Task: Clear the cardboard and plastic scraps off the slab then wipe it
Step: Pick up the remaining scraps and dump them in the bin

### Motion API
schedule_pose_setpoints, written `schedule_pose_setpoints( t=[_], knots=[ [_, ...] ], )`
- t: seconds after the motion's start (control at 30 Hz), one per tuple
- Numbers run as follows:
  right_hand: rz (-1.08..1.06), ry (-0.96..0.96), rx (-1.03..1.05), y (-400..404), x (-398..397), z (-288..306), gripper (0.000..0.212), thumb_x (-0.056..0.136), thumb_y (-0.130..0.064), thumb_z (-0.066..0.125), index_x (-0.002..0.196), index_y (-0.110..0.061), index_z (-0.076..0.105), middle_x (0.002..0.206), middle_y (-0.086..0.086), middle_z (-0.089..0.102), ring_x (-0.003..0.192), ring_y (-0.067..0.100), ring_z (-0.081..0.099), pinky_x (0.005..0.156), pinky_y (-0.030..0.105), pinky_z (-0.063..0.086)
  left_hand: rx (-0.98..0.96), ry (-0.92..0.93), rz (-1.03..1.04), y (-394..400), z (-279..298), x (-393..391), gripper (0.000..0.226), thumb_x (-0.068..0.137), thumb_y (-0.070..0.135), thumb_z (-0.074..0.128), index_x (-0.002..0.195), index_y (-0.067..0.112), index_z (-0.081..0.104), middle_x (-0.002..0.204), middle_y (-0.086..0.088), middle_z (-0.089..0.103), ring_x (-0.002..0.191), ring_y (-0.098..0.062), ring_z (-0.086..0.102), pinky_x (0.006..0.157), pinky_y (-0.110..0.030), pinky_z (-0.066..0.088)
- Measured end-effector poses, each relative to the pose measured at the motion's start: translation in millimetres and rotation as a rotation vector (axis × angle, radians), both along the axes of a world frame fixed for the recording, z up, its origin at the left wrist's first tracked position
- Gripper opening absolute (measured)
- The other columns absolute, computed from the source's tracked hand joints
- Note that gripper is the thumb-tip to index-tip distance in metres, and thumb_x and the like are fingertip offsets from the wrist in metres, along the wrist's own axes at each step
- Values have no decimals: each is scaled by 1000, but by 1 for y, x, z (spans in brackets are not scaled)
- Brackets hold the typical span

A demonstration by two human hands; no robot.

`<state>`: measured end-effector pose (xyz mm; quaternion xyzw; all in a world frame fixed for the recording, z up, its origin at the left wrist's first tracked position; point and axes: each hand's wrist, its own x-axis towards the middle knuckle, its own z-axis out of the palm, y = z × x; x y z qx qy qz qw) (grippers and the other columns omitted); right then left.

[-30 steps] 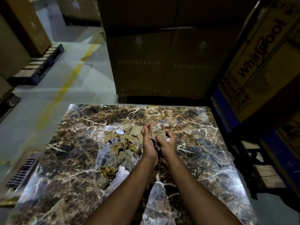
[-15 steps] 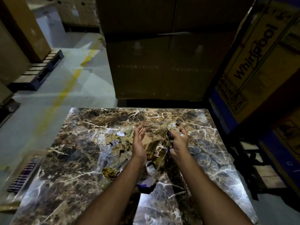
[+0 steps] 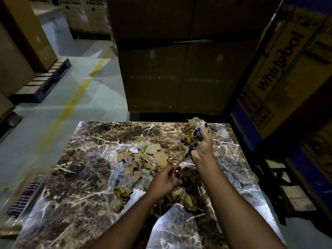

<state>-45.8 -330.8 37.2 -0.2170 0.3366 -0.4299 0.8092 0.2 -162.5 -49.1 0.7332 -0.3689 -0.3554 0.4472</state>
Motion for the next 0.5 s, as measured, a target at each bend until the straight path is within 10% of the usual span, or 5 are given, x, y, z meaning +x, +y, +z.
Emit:
schedule_pose_setpoints(
  t=[0.2,0.3,0.5],
  knots=[
    [32,78,-82,1,-20,-3,30,95,-1,55,102,-30,58,101,10,67,86,31,64,69,42,56,-129,198,352,-5,12,34,27,99,12,60,97,36,71,100,-4,74,88,-23,69,74,-36,57],
    [126,144,-99,13,-27,-14,48,95,1,55,126,-35,57,122,15,66,105,38,67,89,56,53,-279,425,481,-14,34,37,29,102,6,50,108,26,70,85,-8,66,66,-18,57,52,-26,44],
    [286,352,-169,60,-19,-10,20,74,-4,62,94,-4,64,83,15,63,76,29,59,63,34,48,-466,789,409,-41,63,16,36,104,27,42,134,19,60,121,-17,69,106,-34,66,80,-41,56]
  ],
)
